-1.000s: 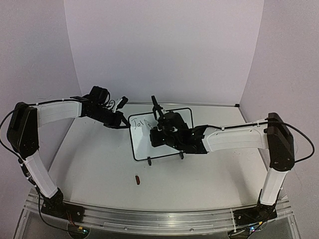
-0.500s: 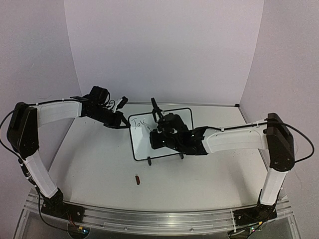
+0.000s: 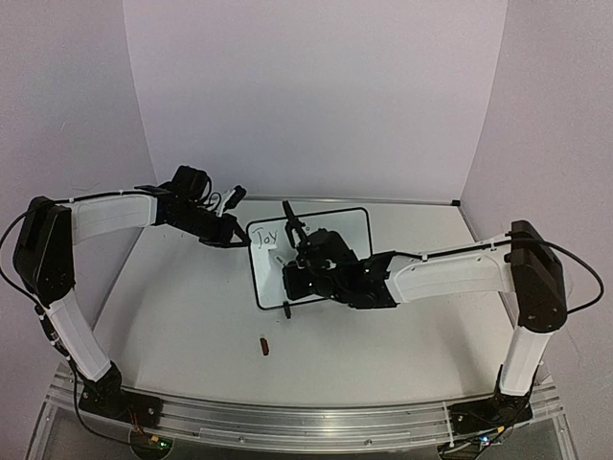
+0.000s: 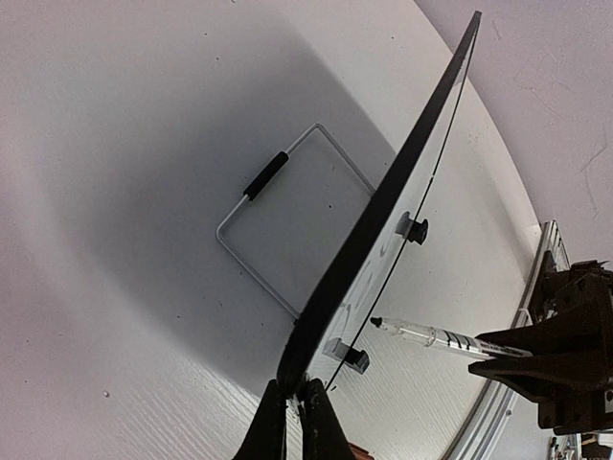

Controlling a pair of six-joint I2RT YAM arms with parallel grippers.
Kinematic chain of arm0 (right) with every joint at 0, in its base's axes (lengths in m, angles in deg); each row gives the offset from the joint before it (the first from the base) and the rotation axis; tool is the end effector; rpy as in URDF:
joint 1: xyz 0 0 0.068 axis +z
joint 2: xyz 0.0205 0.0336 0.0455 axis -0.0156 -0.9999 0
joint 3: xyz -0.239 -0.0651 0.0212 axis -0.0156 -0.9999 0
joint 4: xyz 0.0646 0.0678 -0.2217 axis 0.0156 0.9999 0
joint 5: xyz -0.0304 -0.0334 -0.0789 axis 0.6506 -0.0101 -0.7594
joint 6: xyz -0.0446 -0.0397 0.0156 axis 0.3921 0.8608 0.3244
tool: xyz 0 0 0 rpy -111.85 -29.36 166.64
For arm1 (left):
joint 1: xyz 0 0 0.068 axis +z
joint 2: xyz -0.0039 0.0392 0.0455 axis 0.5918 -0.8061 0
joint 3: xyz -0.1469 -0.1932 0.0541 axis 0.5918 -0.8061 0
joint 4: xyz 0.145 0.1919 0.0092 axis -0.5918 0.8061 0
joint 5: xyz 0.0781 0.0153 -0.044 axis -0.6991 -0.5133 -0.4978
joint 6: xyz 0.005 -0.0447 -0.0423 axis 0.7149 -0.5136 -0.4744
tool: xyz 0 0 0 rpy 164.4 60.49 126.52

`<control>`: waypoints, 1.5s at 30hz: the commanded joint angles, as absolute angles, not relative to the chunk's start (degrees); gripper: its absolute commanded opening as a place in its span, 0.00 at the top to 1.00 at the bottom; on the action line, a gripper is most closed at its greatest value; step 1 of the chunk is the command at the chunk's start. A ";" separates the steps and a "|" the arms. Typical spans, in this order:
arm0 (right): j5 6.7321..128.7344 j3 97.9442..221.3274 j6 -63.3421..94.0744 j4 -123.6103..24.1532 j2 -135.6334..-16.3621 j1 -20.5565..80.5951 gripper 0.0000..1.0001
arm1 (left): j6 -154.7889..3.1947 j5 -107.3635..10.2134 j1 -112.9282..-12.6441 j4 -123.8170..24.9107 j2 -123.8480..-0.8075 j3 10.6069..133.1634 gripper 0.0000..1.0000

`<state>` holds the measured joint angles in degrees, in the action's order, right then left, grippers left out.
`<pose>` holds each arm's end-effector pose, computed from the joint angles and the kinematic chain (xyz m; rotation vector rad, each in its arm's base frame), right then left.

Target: Write a sentence on the whiteboard

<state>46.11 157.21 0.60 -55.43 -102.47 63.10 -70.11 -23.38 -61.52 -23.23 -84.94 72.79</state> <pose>0.2029 0.3608 0.2069 -0.5939 2.0440 0.6371 0.3099 -0.1743 0.2253 0.6804 2.3618 -0.9518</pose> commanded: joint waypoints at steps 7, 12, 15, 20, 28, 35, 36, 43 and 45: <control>45.49 157.69 0.73 -55.61 -102.16 64.64 1.00 | -68.44 -24.41 -61.96 -21.24 -84.48 74.77 1.00; 41.78 157.62 0.65 -54.86 -100.83 64.61 1.00 | -68.44 -24.40 -61.95 -21.29 -84.32 74.76 1.00; 40.10 158.16 1.12 -54.21 -100.77 64.64 1.00 | -68.44 -24.40 -61.95 -21.33 -84.22 74.76 1.00; 38.82 159.54 1.98 -53.60 -101.58 64.56 1.00 | -68.45 -24.36 -61.97 -21.30 -84.12 74.70 1.00; 38.55 160.63 2.68 -53.52 -102.11 64.15 1.00 | -68.44 -24.40 -61.95 -21.31 -84.09 74.69 1.00; 38.47 161.63 3.18 -53.52 -102.94 63.74 1.00 | -68.44 -24.38 -61.97 -21.28 -84.23 74.70 1.00; 38.47 161.74 3.16 -53.50 -103.10 63.64 1.00 | -68.44 -24.40 -61.95 -21.24 -84.24 74.71 1.00; 38.64 161.88 2.89 -53.33 -103.66 63.39 1.00 | -68.45 -24.23 -61.99 -21.30 -84.24 74.80 1.00; 38.67 161.94 2.86 -53.21 -103.83 63.37 1.00 | -68.44 -24.19 -61.94 -21.28 -84.32 74.79 1.00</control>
